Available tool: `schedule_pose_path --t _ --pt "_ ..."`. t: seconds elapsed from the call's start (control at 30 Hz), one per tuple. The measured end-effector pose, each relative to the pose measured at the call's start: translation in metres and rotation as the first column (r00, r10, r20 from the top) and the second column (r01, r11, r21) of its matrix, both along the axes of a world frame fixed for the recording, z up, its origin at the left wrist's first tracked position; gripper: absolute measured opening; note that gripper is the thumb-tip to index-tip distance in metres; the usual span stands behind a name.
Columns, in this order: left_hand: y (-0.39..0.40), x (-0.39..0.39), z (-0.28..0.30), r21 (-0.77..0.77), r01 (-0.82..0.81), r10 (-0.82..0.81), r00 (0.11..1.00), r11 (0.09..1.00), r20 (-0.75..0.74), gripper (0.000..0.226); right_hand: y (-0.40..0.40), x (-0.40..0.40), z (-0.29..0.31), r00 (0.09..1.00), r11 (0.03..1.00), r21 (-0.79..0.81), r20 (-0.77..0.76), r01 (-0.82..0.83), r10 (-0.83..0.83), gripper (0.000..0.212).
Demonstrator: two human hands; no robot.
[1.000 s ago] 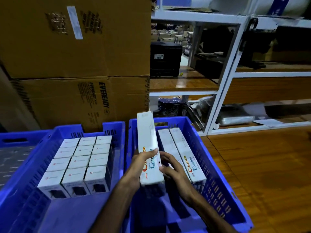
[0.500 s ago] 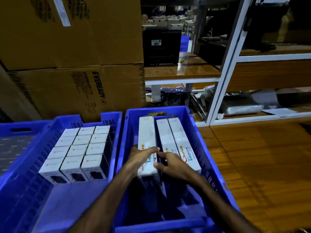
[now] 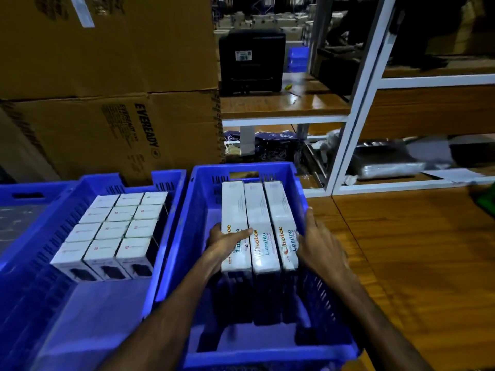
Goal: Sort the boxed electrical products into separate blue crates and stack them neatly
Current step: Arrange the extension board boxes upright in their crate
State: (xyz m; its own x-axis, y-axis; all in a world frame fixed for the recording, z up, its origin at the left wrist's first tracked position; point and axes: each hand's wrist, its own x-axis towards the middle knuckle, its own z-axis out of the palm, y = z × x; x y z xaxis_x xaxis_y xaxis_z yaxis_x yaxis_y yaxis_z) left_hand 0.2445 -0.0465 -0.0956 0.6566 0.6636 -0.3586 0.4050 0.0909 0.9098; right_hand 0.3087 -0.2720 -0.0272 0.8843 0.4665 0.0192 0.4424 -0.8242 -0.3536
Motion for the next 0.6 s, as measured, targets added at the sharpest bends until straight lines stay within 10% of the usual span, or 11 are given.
schedule_pose_path --t 0.43,0.6 --pt "-0.0040 0.0074 -0.0054 0.041 0.163 -0.166 0.981 0.986 0.104 0.045 -0.0019 0.0090 -0.0003 0.991 0.993 -0.058 -0.095 -0.102 0.096 0.111" --pt "-0.0050 0.0056 -0.0075 0.053 0.183 -0.189 0.972 0.982 0.138 0.040 -0.0013 0.0039 0.0074 0.984 0.903 -0.406 0.039 -0.142 0.172 0.156"
